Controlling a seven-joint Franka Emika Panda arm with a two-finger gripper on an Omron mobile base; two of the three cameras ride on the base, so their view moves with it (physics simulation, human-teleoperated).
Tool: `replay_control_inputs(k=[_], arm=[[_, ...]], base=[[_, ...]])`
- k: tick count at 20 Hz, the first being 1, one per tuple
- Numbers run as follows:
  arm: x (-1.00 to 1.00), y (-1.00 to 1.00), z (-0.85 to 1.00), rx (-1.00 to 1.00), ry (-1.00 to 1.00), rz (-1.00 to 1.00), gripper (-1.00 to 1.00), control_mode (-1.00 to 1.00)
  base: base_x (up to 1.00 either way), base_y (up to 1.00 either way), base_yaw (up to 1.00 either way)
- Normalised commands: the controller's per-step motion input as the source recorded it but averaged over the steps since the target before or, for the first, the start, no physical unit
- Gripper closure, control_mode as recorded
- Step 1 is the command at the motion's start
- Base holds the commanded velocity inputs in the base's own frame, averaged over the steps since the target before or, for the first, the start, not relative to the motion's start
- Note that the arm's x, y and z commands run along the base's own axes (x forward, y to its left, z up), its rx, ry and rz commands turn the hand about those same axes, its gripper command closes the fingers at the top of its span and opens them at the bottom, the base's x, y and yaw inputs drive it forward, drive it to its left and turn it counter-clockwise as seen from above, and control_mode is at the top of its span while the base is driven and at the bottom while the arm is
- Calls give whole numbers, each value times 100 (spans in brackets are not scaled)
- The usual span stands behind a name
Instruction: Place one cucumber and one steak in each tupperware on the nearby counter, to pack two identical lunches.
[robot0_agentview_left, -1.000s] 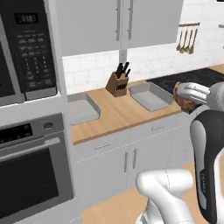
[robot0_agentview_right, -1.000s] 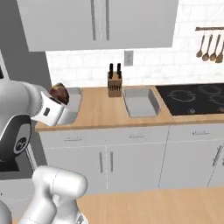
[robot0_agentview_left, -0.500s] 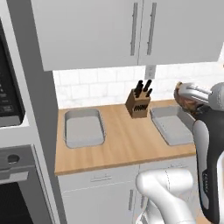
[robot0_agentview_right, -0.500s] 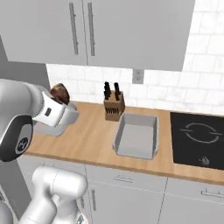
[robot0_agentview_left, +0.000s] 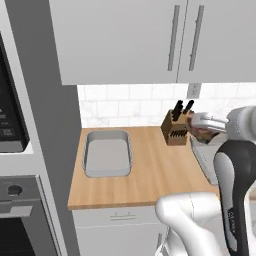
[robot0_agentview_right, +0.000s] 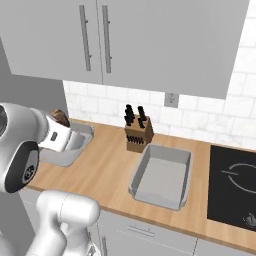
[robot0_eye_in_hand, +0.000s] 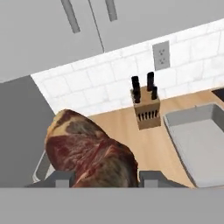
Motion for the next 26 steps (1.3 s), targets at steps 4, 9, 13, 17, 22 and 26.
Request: replay_control_inputs(k=[4,9,13,17,22,26], arm=[[9,96,-100,-7,2,14,100,-100],[62,97,-73,0,19,7,100,-100],[90,62,-53,0,23,10,100,-100],[93,40,-57,0,5,6,100,-100],[93,15,-53,0,0,0,100,-100],[92,20,-48,0,0,0,100,-100]], base=[[0,0,0],[0,0,0],[0,0,0],[0,0,0],[0,0,0],[0,0,0]])
